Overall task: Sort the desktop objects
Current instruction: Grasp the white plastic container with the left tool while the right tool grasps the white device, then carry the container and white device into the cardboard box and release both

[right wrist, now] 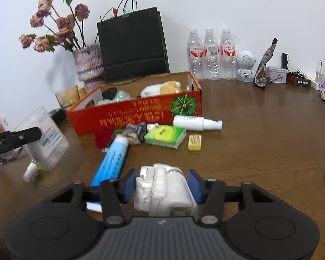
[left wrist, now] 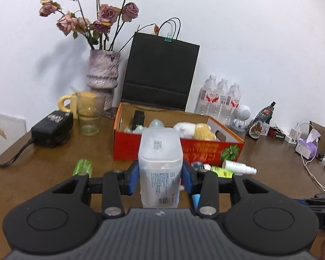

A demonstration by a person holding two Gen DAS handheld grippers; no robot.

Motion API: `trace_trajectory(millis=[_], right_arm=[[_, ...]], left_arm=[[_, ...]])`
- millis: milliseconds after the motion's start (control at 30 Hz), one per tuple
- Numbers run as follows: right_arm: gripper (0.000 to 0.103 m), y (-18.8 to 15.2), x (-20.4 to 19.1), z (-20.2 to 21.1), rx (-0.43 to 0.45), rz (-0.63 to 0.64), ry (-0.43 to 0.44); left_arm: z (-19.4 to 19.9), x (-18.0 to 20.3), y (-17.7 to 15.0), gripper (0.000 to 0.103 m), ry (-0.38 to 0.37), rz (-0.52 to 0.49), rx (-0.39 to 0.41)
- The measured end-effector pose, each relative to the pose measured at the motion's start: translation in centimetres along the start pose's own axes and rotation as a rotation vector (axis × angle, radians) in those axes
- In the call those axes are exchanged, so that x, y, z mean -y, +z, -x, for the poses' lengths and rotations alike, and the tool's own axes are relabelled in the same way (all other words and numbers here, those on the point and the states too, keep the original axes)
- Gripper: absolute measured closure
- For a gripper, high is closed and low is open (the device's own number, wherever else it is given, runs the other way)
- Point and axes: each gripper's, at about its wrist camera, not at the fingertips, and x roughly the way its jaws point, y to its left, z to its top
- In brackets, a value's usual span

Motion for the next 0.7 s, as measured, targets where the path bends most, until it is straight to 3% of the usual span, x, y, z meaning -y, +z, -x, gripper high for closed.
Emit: trace_trajectory(millis=[33, 100, 233, 300, 333, 433, 600, 633, 700], right_arm=[[0.103, 0.3, -0.1, -0.2, 0.006, 0.014, -0.027], [0.102, 0.8, 0.0, -1.4, -0.026, 0.047, -0.080], [0.088, 0.3, 0.9, -2.4, -0.070, 0.024, -0.057], [0.047, 0.0, 1.1, -2.4, -0.069, 0.011, -0.043], [0.038, -0.1, 1.1, -2.3, -0.069, 0.000, -0.028], [0.039, -0.4, 0.2, -2.8, -0.067, 0.063, -0.027], [0.042, -1.0, -0.1, -5.4, -0.151, 0.127, -0.049], [0.049, -1.0, 0.1, -5.6, -0.154, 0.130, -0.042], [0.050, -0.9, 0.3, -5.6, -0.158, 0.133, -0.040]], left_arm=[[-0.5, -0.1, 0.3, 0.062, 0.003, 0.000, -0.001], [-1.3, -0.3, 0.7, 0.062, 0.011, 0.001, -0.004], [-1.9, -0.5, -0.1, 0.062, 0.013, 0.006, -0.022], [-2.2, -0.4, -0.7, 0.062, 0.009, 0.003, -0.043], [-2.3, -0.4, -0.9, 0.062, 0.011, 0.000, -0.050], [-2.0, -0.1, -1.2, 0.062, 0.014, -0.012, -0.055], [-1.2, 0.0, -1.6, 0.062, -0.006, -0.020, -0.049], [-1.0, -0.1, -1.6, 0.062, -0.009, -0.020, -0.047], [-0.8, -0.4, -1.6, 0.062, -0.016, -0.004, -0.048]])
